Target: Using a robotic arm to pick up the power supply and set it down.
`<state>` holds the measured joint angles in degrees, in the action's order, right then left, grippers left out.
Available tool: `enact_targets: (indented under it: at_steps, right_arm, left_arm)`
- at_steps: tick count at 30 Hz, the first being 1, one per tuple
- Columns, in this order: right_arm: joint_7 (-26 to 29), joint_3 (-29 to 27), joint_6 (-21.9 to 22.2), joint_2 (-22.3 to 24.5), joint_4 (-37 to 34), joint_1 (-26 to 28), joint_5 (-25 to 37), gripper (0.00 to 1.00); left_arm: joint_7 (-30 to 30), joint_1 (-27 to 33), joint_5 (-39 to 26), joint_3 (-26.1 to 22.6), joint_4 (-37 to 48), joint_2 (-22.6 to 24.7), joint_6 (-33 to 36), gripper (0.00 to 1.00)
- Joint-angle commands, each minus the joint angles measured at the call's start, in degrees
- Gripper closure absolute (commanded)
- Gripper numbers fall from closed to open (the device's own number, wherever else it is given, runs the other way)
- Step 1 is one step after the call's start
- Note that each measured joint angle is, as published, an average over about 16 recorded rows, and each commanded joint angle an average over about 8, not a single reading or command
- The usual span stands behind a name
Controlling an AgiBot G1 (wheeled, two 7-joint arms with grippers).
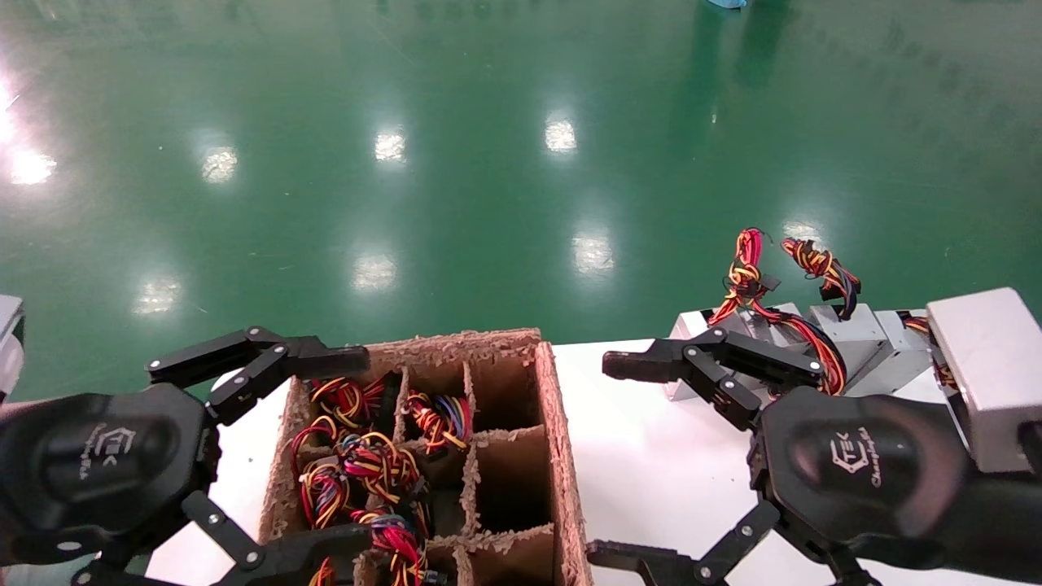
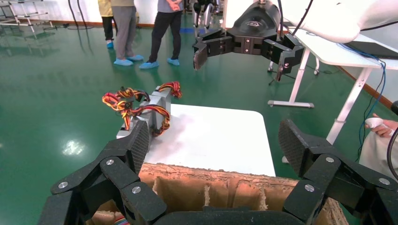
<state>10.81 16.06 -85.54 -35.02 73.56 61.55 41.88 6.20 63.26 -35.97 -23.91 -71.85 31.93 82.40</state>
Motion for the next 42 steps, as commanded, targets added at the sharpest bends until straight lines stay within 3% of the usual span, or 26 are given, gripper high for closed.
enact_targets:
  at_steps: [1,29,30,37,38,42]
  right_arm:
    - [0.0,0.0,0.0,0.0,0.0,0.0,0.0,0.00]
    - [0.0,0.0,0.0,0.0,0.0,0.0,0.0,0.00]
    - [0.0,0.0,0.0,0.0,0.0,0.0,0.0,0.00]
    - [0.0,0.0,0.0,0.0,0.0,0.0,0.0,0.00]
    - [0.0,0.0,0.0,0.0,0.0,0.0,0.1,0.00]
    - [-0.1,0.6,-0.2,-0.2,-0.1,-0.4,0.7,0.00]
  left_arm:
    - [0.0,0.0,0.0,0.0,0.0,0.0,0.0,0.00]
    - [0.0,0.0,0.0,0.0,0.0,0.0,0.0,0.00]
    - [0.0,0.0,0.0,0.0,0.0,0.0,0.0,0.08]
    - [0.0,0.0,0.0,0.0,0.0,0.0,0.0,0.95]
    - [0.0,0.0,0.0,0.0,0.0,0.0,0.0,1.00]
    - [0.0,0.0,0.0,0.0,0.0,0.0,0.0,1.00]
